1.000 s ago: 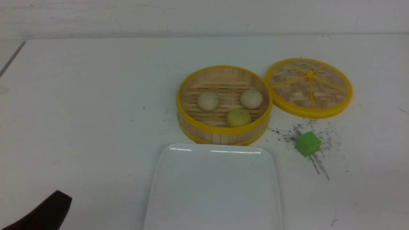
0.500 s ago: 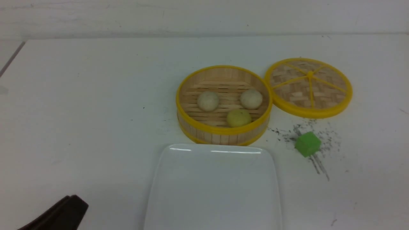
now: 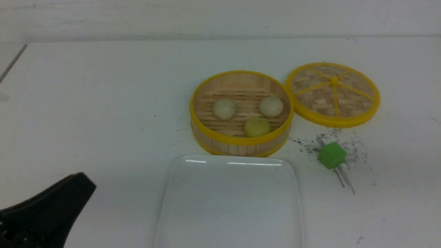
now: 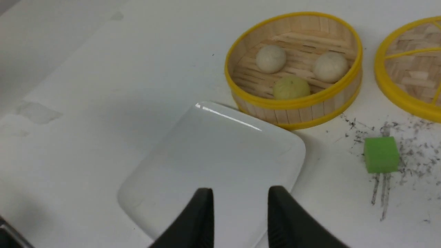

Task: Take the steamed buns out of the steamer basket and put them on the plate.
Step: Use the right arm to grab the steamed stuffed bun that is closest to it

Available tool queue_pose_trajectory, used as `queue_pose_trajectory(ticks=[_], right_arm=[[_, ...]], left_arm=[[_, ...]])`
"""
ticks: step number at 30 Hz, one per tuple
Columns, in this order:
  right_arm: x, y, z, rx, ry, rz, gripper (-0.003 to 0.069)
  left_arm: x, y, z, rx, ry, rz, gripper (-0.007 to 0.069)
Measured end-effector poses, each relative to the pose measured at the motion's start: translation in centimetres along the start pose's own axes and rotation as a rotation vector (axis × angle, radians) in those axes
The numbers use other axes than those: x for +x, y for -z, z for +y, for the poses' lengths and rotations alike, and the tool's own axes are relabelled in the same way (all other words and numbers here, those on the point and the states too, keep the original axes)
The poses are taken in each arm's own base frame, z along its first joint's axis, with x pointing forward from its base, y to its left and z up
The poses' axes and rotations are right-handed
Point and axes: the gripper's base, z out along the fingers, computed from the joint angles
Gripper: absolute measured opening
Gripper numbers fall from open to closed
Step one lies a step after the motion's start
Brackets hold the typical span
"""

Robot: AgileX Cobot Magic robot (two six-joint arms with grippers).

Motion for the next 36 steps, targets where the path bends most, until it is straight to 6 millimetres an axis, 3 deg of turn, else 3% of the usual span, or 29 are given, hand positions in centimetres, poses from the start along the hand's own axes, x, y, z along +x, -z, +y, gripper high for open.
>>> queue_pose_trajectory(ticks=[6,13,17,22,25,31,36], right_arm=[[-2.1,-2.1,-1.1,-0.047,-0.043,0.146,0.0243],[-2.9,-2.7,-1.0,-0.109,-0.016,0.222,0.0253],[-3.8,-3.5,-1.7,-0.108,-0.006,0.276,0.0321],[-5.3,-4.9,-2.8,-0.099,0.036,0.286,0.0476],[-6.0,-5.3,-3.2,-0.098,0.087,0.271,0.0521],[-6.7,-7.0,-4.2,-0.11,0.087,0.267,0.0515],[-7.1,-8.6,-5.1,-0.142,0.095,0.256,0.0493]], left_arm=[[-1.8,-2.9,-0.2,-0.001,-0.075,0.167,0.024],[-3.4,-4.5,-0.3,0.01,-0.165,0.199,0.024],[-3.8,-4.9,-0.4,0.013,-0.183,0.202,0.024],[-3.9,-5.0,-0.4,0.021,-0.227,0.197,0.0244],[-3.9,-5.3,-0.3,0.028,-0.203,0.198,0.0268],[-4.5,-6.8,0.1,0.035,-0.169,0.244,0.0377],[-5.8,-8.2,-0.3,0.067,-0.178,0.269,0.0407]])
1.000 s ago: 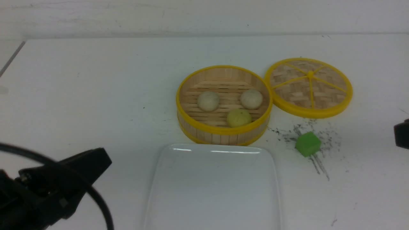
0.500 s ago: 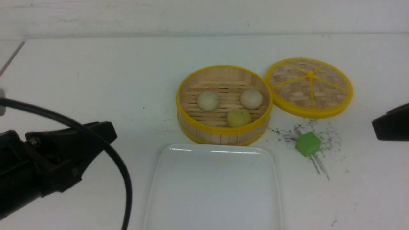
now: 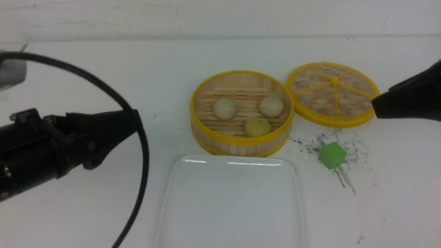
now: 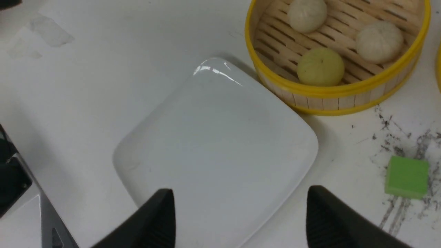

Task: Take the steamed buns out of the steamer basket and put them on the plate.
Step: Use the right arm to grab the steamed stuffed bun that is closest to it

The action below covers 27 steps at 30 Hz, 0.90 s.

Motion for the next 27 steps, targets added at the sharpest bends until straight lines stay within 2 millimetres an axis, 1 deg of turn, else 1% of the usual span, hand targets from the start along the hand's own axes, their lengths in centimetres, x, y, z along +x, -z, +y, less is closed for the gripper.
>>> queue_pose_trajectory(ticks=[3,5,8,9,11,12,14,15,16,18,20,21,22,23,24,25,26,27], right_arm=[[-0.8,-0.7,-0.9,-0.003,0.016,0.009,0.0487],[-1.5,-0.9,-1.3,0.003,0.035,-0.002,0.0487],[-3.2,-1.2,-2.2,0.019,0.076,-0.039,0.0487],[-3.5,-1.3,-2.4,0.021,0.078,-0.042,0.0487],[-4.6,-2.2,-3.5,0.023,0.09,-0.043,0.0487],[-4.7,-2.1,-3.5,0.024,0.094,-0.046,0.0487],[-5.7,-3.8,-5.4,0.018,0.088,-0.026,0.0486],[-5.8,-3.7,-5.3,0.019,0.092,-0.029,0.0486],[-6.3,-4.9,-6.5,0.016,0.096,-0.017,0.0486],[-6.7,-6.0,-7.6,0.011,0.098,-0.003,0.0486],[-7.1,-7.7,-9.0,0.006,0.104,0.028,0.0484],[-7.4,-8.6,-9.5,0.01,0.117,0.046,0.0484],[-7.4,-8.8,-9.6,0.01,0.119,0.051,0.0484],[-7.5,-10.6,-10.4,0.013,0.138,0.095,0.0484],[-7.6,-10.5,-10.3,0.015,0.146,0.095,0.0484],[-7.7,-12.4,-10.8,0.021,0.182,0.143,0.0484],[-7.6,-12.6,-10.9,0.019,0.179,0.147,0.0484],[-7.7,-13.9,-11.1,0.022,0.209,0.18,0.0484]], left_arm=[[-0.9,-0.6,0.1,0.019,-0.016,0.013,0.0411],[-0.9,-0.8,0.1,0.026,-0.016,0.025,0.0411],[-0.7,-0.9,0.2,0.028,-0.032,0.043,0.0411],[-0.7,-0.9,0.2,0.027,-0.032,0.043,0.0411],[-0.7,-0.9,0.2,0.028,-0.037,0.051,0.0411],[-0.7,-0.9,0.2,0.028,-0.037,0.051,0.0411],[-0.7,-0.9,0.2,0.028,-0.037,0.051,0.0411],[-0.7,-0.9,0.2,0.028,-0.037,0.051,0.0411],[-0.7,-0.9,0.2,0.028,-0.037,0.051,0.0411],[-0.7,-0.9,0.2,0.028,-0.037,0.051,0.0411],[-0.7,-0.9,0.2,0.028,-0.038,0.052,0.0411],[-0.7,-0.9,0.2,0.028,-0.038,0.052,0.0411],[-0.7,-0.9,0.2,0.028,-0.038,0.052,0.0411],[-0.7,-0.9,0.2,0.028,-0.038,0.052,0.0411],[-0.7,-0.9,0.2,0.028,-0.038,0.052,0.0411],[-0.7,-0.9,0.2,0.028,-0.038,0.052,0.0411],[-0.7,-0.9,0.2,0.028,-0.038,0.052,0.0411],[-0.7,-0.9,0.2,0.028,-0.038,0.052,0.0411]])
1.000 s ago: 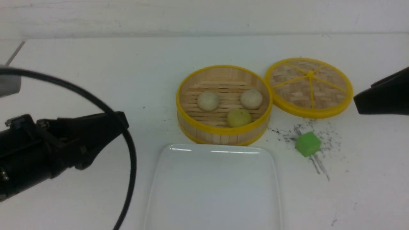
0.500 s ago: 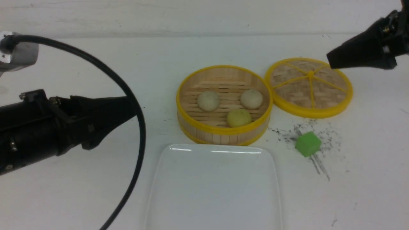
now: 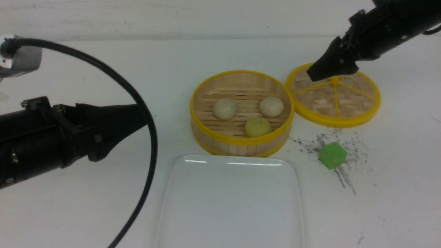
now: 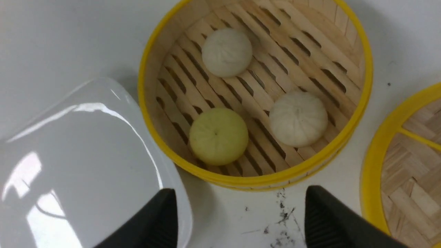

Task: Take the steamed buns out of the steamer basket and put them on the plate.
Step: Use the right arm to grab the steamed stuffed bun that is closest to it

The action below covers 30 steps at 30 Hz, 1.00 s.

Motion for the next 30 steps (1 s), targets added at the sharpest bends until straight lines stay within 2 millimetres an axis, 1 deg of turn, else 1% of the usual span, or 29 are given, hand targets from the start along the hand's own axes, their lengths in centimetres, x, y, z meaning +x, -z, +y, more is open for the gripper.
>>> queue_pose_trajectory(ticks=[1,2,3,4,5,6,8,11,14,15,17,18,21,24,28,30], right_arm=[[-0.3,-0.7,0.1,0.004,0.025,0.018,0.0484],[-0.5,-1.8,0.1,0.004,0.052,0.045,0.0484],[-0.6,-2.0,0.1,0.006,0.057,0.048,0.0484],[-0.9,-3.1,0.3,0.007,0.082,0.065,0.0484],[-1.0,-3.7,0.3,0.014,0.099,0.073,0.0484],[-1.1,-4.1,0.4,0.021,0.111,0.08,0.0484],[-1.2,-5.4,0.4,0.048,0.145,0.096,0.0484],[-1.1,-6.6,-0.1,0.099,0.187,0.12,0.0484],[-0.9,-7.4,-0.6,0.131,0.203,0.13,0.0484],[-0.6,-8.1,-1.1,0.15,0.209,0.136,0.0484],[-0.3,-8.8,-1.6,0.166,0.215,0.147,0.0484],[-0.3,-8.8,-1.6,0.167,0.216,0.147,0.0484],[0.2,-10.0,-2.3,0.179,0.214,0.152,0.0484],[0.3,-10.6,-2.6,0.191,0.229,0.146,0.0484],[0.1,-11.3,-2.3,0.196,0.269,0.136,0.0484],[-0.3,-11.7,-1.5,0.191,0.31,0.126,0.0484]], left_arm=[[0.0,0.0,0.0,0.0,-0.001,0.001,0.0411],[0.0,0.0,0.0,-0.001,-0.002,0.001,0.0411],[0.0,0.0,0.0,-0.001,-0.002,0.001,0.0411],[0.0,0.0,0.0,-0.001,-0.002,0.001,0.0412],[0.0,0.0,0.0,-0.001,-0.002,0.002,0.0412],[0.0,0.0,0.0,-0.001,-0.002,0.002,0.0412],[0.0,0.0,0.0,-0.001,-0.002,0.002,0.0412],[0.0,0.0,0.0,-0.002,-0.004,0.004,0.0412],[0.0,0.0,0.0,-0.002,-0.005,0.005,0.0412],[0.1,0.0,0.0,-0.003,-0.007,0.007,0.0412],[0.1,0.0,0.1,-0.006,-0.015,0.014,0.0412],[0.1,0.0,0.1,-0.006,-0.016,0.014,0.0412],[0.2,0.0,0.1,-0.009,-0.02,0.019,0.0412],[0.2,-0.1,0.2,-0.01,-0.024,0.025,0.0412],[0.3,-0.1,0.2,-0.013,-0.03,0.03,0.0412],[0.3,-0.1,0.2,-0.013,-0.031,0.032,0.0412]])
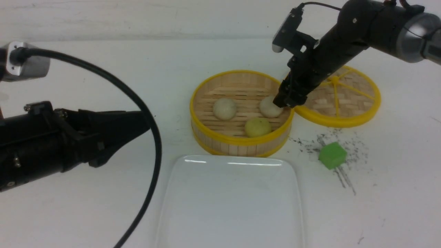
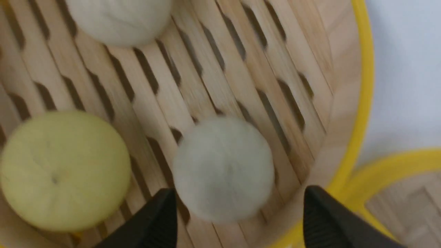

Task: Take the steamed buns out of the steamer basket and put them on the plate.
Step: Use the right arm to grab the steamed stuffed bun that is closest to it, then use the right arm to put the steamed stuffed bun into the plate

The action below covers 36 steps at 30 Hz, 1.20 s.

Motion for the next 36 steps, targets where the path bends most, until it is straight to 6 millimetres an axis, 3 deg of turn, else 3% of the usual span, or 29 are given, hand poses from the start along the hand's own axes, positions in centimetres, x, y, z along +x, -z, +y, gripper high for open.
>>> queue_pose_trajectory(ticks=[5,16,19,21,22,24,26,31,35,36], right_arm=[[-0.6,-0.5,0.7,-0.001,0.033,-0.009,0.0484],[0.8,-3.4,0.3,0.026,0.063,0.042,0.0465],[0.7,-3.4,0.1,0.047,0.065,0.028,0.0376],[0.6,-3.4,0.0,0.059,0.067,0.021,0.0227],[0.6,-3.4,0.0,0.06,0.067,0.02,0.0227],[0.6,-3.4,-0.1,0.069,0.072,0.018,0.0053],[0.6,-3.4,-0.1,0.073,0.077,0.02,0.0021],[0.4,-3.1,-0.1,0.078,0.08,0.016,0.0022],[-0.6,-0.6,-0.1,0.087,0.081,-0.007,0.0022],[-1.3,1.3,0.0,0.094,0.071,-0.031,0.0022]], left_arm=[[0.0,0.0,0.0,-0.002,-0.004,0.003,0.0412],[0.0,0.0,0.0,-0.002,-0.004,0.003,0.0412],[0.0,0.0,0.0,-0.003,-0.004,0.003,0.0412],[0.0,0.0,0.0,-0.003,-0.004,0.003,0.0412],[0.0,0.0,0.0,-0.003,-0.004,0.003,0.0412],[0.0,0.0,0.1,-0.013,-0.004,-0.002,0.0411],[-0.1,0.0,0.2,-0.021,-0.004,-0.006,0.041],[-0.1,0.0,0.4,-0.039,-0.004,-0.014,0.041],[-0.1,0.0,0.4,-0.043,-0.004,-0.016,0.041],[-0.1,0.0,0.4,-0.043,-0.004,-0.016,0.041]])
